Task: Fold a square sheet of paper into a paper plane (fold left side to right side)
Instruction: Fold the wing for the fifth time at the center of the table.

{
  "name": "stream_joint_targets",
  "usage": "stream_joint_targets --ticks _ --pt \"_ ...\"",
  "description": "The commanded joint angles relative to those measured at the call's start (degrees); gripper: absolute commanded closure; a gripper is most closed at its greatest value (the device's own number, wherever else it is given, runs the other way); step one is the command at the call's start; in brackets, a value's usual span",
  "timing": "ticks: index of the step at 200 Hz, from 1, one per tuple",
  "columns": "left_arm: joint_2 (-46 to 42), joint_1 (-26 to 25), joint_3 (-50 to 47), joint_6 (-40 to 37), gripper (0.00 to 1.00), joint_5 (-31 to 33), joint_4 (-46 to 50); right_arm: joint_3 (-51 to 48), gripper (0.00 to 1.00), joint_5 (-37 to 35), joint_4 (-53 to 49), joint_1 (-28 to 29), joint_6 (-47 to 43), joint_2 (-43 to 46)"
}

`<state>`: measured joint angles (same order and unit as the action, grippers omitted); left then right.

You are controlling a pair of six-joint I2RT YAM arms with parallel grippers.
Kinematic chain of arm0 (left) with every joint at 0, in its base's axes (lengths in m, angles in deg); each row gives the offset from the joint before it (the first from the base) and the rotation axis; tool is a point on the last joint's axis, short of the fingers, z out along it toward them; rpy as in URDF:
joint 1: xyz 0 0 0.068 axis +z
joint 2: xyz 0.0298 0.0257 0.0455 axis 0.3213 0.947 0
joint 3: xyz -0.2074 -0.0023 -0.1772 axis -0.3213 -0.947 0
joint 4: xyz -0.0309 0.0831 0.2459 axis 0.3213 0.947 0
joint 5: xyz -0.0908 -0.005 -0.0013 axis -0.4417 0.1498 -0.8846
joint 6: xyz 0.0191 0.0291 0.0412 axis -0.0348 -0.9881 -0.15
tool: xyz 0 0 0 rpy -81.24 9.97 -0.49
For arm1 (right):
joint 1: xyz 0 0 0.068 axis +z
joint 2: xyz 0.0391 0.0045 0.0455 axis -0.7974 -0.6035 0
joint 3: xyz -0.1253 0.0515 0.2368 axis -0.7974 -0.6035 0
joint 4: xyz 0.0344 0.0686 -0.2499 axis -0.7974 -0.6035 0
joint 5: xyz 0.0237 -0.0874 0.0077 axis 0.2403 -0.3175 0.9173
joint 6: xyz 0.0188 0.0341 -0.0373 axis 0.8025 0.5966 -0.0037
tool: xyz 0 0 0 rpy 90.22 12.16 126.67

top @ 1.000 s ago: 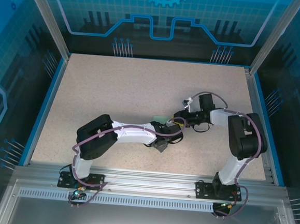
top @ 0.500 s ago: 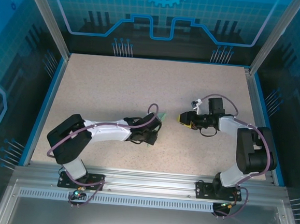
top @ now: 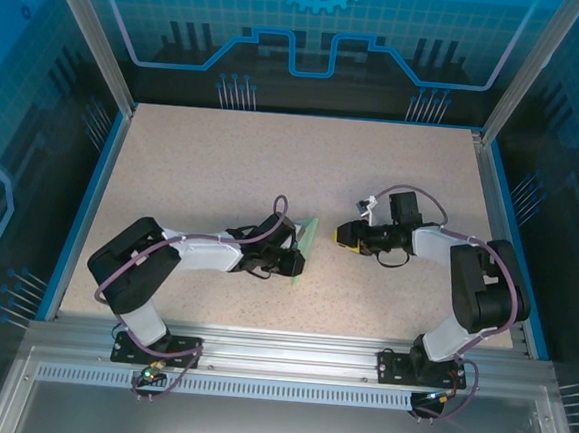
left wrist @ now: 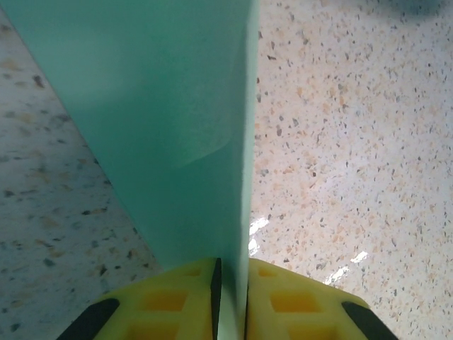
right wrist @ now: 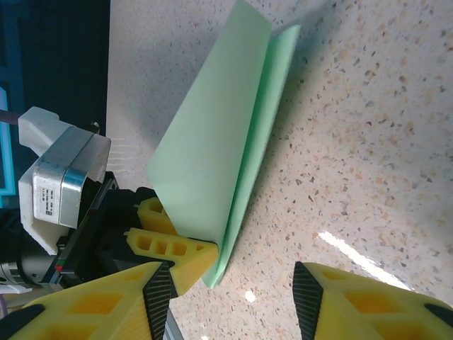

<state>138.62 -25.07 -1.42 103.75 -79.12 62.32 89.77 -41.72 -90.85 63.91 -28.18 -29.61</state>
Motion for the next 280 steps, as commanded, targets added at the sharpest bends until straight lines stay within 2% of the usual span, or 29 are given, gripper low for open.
stream_joint_targets --ticks 1,79,114,132,158,173,229,280 --pt "1.7 0.6 1.0 1.1 0.82 -3.3 -1.3 1.4 0.49 0.1 1.1 1.4 1.7 -1.4" --pt "5.7 1.8 2.6 1.1 0.83 -7.2 -1.5 2.8 0.58 -1.5 5.8 5.5 7.5 -4.1" --pt "5.4 2.4 1.6 1.9 0.85 -7.3 -2.3 3.6 0.58 -3.6 7.5 7.6 9.0 -5.7" --pt "4.8 2.6 0.7 2.2 0.85 -7.4 -3.3 3.8 0.52 -7.0 5.2 7.7 8.6 -5.3" --pt "4.4 2.8 -0.4 2.7 0.85 -7.6 -4.3 5.9 0.50 -12.0 -1.1 9.2 6.8 -5.4" --pt "4.3 3.0 -0.7 2.8 0.85 -7.9 -4.8 7.5 0.53 -14.0 -3.7 10.6 6.9 -6.4" --pt "4.2 3.2 -1.2 3.0 0.86 -8.1 -5.5 8.0 0.63 -15.6 -2.8 12.8 10.2 -9.8" --pt "4.2 3.3 -1.4 3.0 0.85 -8.4 -5.9 10.4 0.62 -15.9 -1.7 13.7 11.5 -11.7"
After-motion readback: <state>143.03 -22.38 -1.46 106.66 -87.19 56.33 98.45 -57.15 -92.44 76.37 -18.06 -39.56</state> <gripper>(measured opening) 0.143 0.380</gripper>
